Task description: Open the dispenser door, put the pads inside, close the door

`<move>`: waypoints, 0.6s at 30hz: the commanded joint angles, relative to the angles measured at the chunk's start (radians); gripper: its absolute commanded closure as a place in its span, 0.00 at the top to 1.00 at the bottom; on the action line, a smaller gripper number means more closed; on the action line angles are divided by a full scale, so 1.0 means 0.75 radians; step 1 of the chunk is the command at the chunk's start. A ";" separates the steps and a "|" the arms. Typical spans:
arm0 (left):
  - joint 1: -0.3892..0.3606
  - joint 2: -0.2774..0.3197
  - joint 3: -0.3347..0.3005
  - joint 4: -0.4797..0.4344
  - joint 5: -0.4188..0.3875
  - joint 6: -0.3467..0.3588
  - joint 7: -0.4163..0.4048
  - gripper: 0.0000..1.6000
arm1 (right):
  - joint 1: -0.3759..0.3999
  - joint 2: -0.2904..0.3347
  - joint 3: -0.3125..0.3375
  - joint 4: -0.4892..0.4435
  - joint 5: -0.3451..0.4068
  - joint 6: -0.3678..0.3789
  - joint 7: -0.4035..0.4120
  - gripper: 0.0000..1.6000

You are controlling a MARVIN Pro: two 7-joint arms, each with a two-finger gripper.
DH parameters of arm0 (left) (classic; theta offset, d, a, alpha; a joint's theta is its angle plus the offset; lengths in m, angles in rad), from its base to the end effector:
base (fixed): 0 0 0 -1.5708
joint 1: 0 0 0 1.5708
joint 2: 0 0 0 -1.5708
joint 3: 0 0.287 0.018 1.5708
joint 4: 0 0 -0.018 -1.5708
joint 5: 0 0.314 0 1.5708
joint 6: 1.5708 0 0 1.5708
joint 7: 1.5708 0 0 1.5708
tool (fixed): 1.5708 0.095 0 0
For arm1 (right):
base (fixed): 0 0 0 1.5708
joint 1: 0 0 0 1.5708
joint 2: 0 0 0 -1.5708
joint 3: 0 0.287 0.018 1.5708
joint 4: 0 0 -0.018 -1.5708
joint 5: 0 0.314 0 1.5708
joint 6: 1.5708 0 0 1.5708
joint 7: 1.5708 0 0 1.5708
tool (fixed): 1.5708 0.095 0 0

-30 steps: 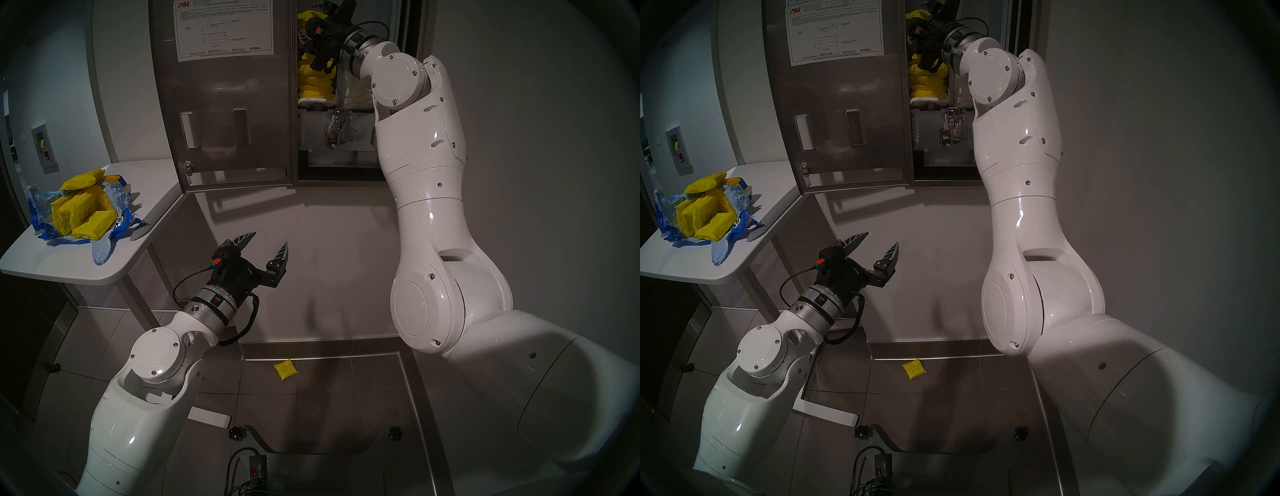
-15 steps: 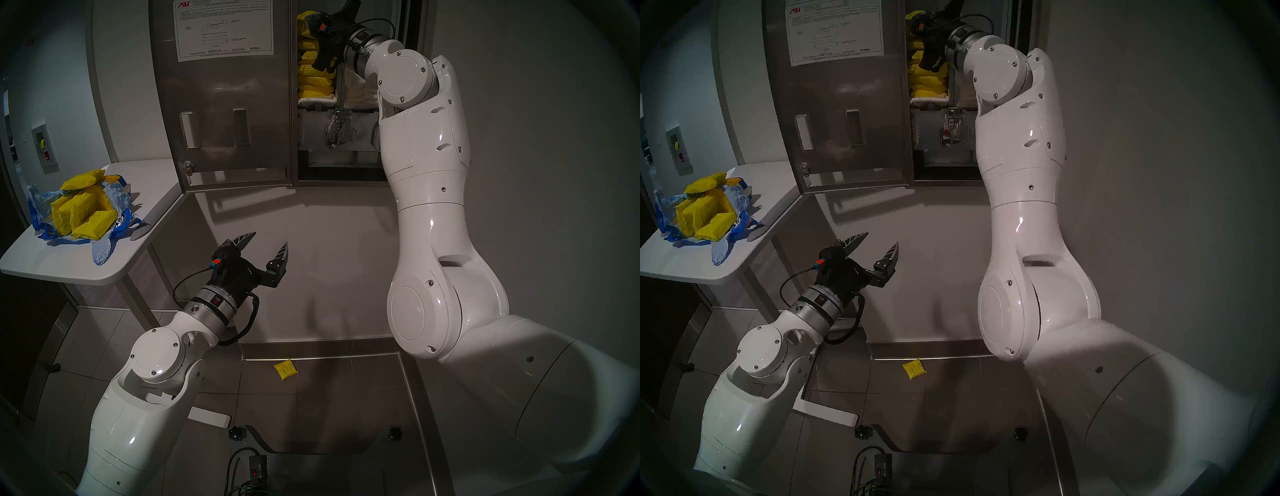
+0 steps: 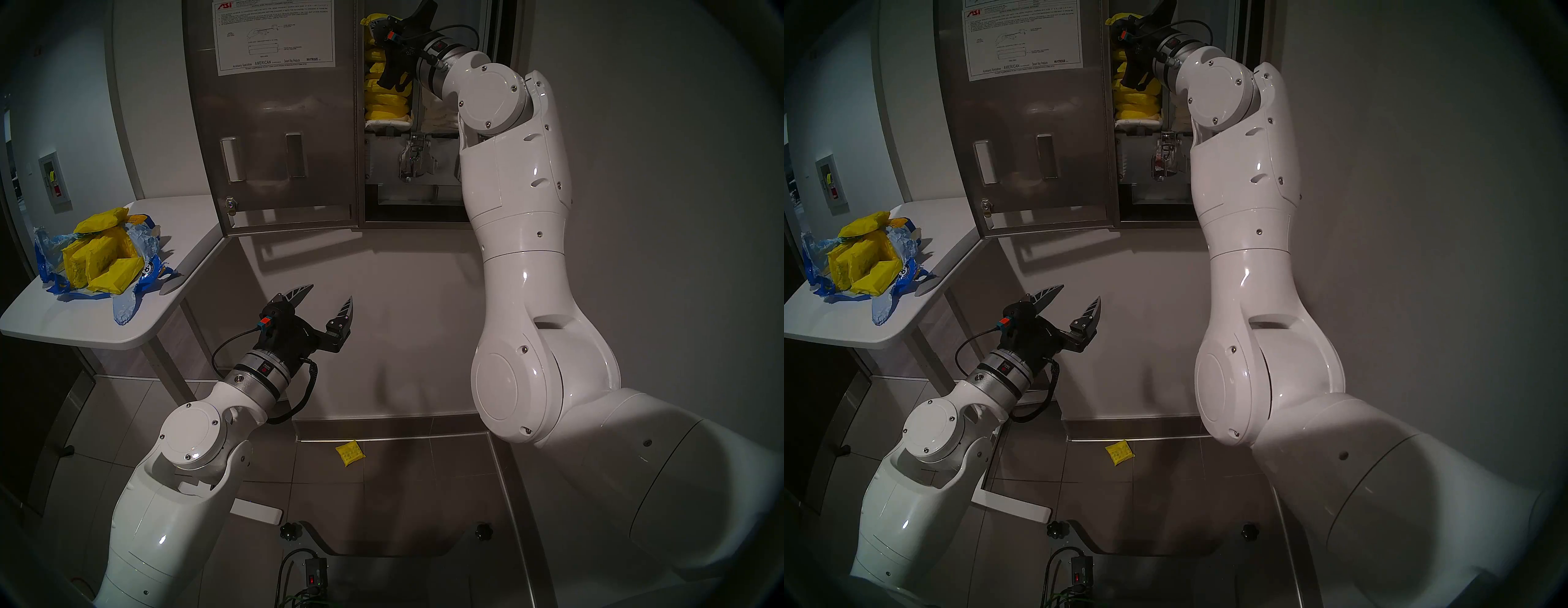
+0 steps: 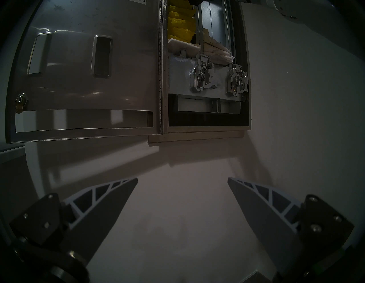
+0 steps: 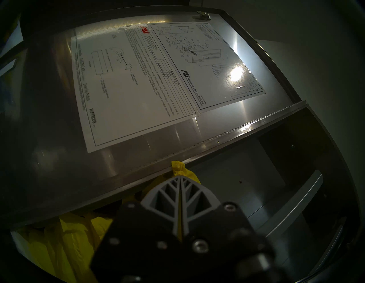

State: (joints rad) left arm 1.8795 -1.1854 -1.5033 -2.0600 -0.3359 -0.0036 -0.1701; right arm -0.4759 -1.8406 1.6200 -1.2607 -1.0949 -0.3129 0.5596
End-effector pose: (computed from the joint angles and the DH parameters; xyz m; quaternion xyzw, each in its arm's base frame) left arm 0.3291 0.0021 -0.2246 0.6452 -0.1442 0.7372 0.1398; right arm 0.5559 0.1470 0.1365 0.2921 0.4610 0.7960 0.2617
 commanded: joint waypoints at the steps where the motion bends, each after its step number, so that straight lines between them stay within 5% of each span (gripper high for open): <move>1: -0.021 0.000 -0.011 -0.040 -0.003 -0.013 -0.002 1.00 | 0.079 0.010 0.001 0.010 -0.020 -0.015 -0.066 0.00; 18: -0.021 -0.007 -0.014 -0.040 0.002 -0.011 -0.008 1.00 | 0.124 0.026 0.033 0.110 -0.057 -0.045 -0.153 0.00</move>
State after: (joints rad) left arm 1.8799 -1.1904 -1.5059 -2.0600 -0.3325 -0.0020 -0.1748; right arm -0.4460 -1.8237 1.6353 -1.1926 -1.1377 -0.3412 0.4936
